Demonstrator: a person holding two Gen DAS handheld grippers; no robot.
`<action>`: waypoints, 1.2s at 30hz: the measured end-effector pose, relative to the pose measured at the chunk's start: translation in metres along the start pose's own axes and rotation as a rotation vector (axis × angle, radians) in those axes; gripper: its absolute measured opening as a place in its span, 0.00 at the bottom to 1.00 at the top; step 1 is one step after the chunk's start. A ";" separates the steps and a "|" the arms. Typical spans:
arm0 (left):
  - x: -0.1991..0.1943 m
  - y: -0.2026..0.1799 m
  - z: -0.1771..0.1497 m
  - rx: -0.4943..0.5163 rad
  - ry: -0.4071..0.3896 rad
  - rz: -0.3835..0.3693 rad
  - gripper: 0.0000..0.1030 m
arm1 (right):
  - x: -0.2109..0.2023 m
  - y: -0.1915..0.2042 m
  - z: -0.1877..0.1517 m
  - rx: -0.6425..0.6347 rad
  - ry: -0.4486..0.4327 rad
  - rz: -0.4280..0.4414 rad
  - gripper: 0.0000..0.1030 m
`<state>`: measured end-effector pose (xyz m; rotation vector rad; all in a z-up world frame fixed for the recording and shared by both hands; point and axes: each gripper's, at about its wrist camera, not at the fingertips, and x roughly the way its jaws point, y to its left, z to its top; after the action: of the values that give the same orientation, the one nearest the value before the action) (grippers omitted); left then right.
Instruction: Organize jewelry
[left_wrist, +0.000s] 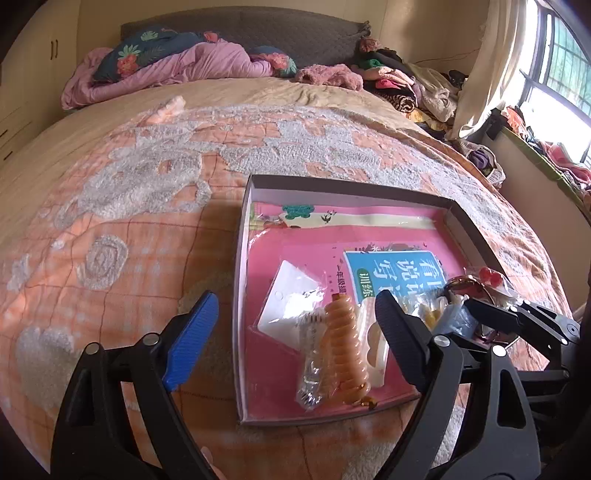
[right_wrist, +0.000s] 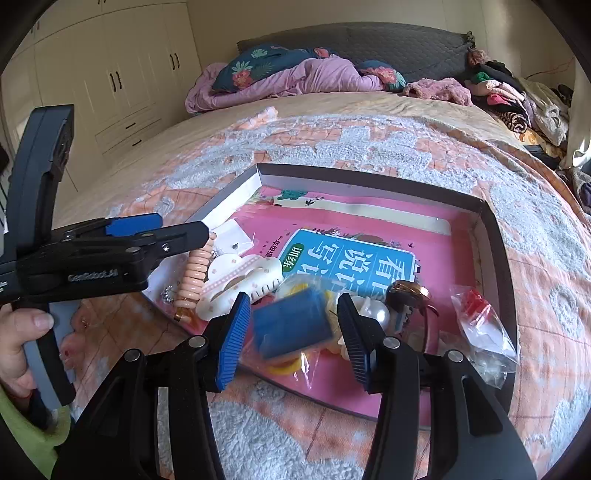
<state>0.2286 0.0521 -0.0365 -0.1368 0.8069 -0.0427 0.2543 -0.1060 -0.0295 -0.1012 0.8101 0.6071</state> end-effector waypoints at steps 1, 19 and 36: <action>0.000 0.000 -0.001 0.002 0.001 0.007 0.83 | 0.001 0.000 0.000 -0.001 0.001 0.001 0.46; -0.009 0.001 -0.003 -0.007 -0.001 0.016 0.91 | -0.023 -0.009 -0.010 0.071 -0.038 -0.012 0.80; -0.078 -0.016 -0.020 0.005 -0.097 0.007 0.91 | -0.120 -0.005 -0.029 0.114 -0.217 -0.069 0.96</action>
<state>0.1606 0.0412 0.0084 -0.1304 0.7101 -0.0307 0.1744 -0.1756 0.0343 0.0404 0.6270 0.4964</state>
